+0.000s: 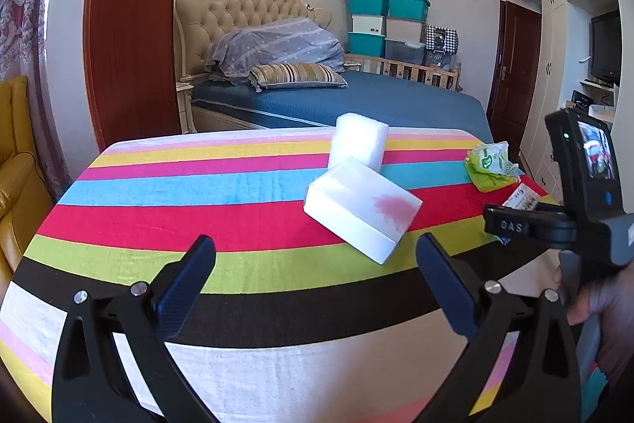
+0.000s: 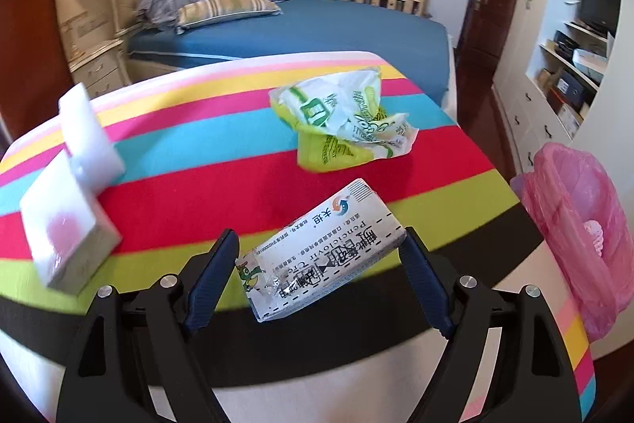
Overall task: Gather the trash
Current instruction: 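Grasp the white printed medicine box with the right gripper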
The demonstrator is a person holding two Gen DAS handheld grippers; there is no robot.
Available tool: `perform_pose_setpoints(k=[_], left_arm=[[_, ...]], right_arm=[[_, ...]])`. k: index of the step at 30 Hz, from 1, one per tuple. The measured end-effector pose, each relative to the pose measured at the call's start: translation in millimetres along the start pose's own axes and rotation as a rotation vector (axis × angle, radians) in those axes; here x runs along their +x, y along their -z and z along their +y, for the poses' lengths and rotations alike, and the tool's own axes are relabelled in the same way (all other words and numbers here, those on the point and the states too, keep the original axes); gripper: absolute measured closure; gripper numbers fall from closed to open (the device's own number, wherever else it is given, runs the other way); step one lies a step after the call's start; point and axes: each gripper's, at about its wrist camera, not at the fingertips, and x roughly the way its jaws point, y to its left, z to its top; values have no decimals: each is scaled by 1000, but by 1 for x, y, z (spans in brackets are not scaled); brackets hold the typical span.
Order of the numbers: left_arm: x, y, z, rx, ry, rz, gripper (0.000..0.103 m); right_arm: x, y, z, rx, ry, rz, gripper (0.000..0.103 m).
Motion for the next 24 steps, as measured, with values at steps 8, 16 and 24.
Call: perform_pose_setpoints(k=[8,16,24], left_arm=[[1,0,1,-13,4,6,5],[0,1,-1,-6,5,0,5],[2,0,-1,-7,6,7,5]], right_arm=[[-5,10,-5,-59,1,13,24],[-20,32,-29,-77,-5,30,21],[-23,29,-32,-31,-49,32,21]])
